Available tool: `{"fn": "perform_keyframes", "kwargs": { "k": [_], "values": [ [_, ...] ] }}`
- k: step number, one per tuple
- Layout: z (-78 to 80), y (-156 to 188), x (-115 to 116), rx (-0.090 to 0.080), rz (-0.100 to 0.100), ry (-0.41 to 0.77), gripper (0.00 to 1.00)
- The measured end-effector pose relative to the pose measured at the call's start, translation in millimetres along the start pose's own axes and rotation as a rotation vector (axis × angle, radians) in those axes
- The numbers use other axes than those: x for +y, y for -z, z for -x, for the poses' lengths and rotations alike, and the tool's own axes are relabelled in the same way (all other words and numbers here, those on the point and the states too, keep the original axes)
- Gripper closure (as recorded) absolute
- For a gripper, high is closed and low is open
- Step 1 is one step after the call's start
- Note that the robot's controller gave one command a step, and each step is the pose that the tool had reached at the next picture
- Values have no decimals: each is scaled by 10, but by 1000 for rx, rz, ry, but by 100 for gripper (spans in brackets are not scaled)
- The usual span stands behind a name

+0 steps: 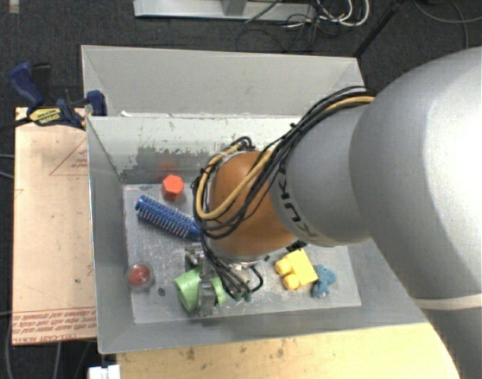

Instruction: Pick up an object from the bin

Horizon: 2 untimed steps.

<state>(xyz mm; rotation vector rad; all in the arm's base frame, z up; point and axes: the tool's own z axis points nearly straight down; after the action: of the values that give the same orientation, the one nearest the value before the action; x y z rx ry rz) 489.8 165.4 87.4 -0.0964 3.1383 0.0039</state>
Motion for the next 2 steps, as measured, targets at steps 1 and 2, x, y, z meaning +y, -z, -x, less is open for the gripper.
{"fn": "perform_keyframes", "kwargs": {
  "k": [1,2],
  "values": [
    [10,387,8,-2,1,-1,100],
    [21,661,17,-2,0,-1,100]
  ]
}}
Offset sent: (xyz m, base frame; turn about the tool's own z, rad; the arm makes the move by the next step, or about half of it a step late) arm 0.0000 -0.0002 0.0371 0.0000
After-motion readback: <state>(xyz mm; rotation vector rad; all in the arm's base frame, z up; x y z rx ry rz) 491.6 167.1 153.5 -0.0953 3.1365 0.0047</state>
